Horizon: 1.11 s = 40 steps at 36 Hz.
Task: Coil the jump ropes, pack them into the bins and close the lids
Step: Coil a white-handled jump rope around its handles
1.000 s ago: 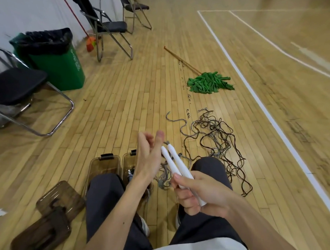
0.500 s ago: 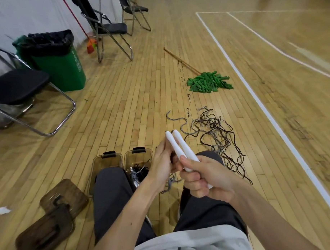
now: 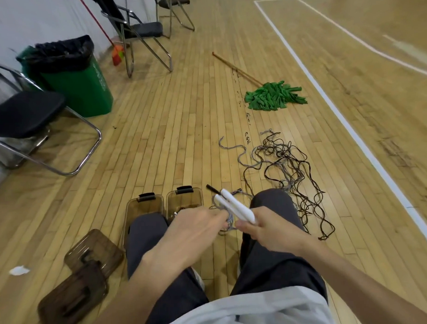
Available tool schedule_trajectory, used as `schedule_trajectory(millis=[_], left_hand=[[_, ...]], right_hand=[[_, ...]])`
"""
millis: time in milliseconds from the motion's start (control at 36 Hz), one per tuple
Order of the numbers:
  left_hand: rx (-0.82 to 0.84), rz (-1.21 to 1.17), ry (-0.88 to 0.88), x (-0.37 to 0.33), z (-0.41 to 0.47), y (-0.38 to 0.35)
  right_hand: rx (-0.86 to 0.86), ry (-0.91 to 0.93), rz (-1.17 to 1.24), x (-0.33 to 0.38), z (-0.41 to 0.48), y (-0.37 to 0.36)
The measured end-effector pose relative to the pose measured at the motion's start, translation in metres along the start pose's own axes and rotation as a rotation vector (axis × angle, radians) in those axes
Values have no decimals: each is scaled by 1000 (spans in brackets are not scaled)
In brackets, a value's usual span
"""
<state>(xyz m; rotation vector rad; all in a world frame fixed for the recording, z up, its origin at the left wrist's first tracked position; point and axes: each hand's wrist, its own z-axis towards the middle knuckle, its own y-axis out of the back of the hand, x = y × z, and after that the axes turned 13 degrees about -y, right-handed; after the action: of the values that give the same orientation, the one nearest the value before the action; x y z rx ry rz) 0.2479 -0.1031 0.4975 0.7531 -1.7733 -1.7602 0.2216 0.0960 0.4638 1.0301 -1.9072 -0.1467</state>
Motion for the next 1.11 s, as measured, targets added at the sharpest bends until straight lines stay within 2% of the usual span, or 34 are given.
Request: schedule_trajectory(millis=[111, 222, 333, 417, 472, 556, 611, 833, 1000, 1111], left_hand=[[65, 93, -143, 12, 1, 9], [26, 56, -305, 17, 7, 10], [-63, -6, -361, 24, 15, 2], [-94, -71, -348, 27, 23, 1], [-51, -161, -324, 28, 27, 5], [75, -426, -208, 29, 34, 11], [98, -622, -159, 30, 37, 15], [39, -1187, -144, 39, 40, 11], [-56, -1380, -78, 35, 38, -3], [-114, -1472, 74, 30, 34, -17]], right_hand=[[107, -46, -186, -2, 5, -5], [194, -27, -268, 2, 5, -8], [231, 23, -340, 1, 6, -8], [248, 57, -321, -1, 6, -7], [270, 81, -292, -2, 5, -5], [315, 150, -281, -4, 2, -2], [319, 195, -265, -3, -2, 0], [312, 312, -200, 2, -9, 5], [260, 357, -162, 4, -8, 7], [237, 336, -90, 1, -6, 3]])
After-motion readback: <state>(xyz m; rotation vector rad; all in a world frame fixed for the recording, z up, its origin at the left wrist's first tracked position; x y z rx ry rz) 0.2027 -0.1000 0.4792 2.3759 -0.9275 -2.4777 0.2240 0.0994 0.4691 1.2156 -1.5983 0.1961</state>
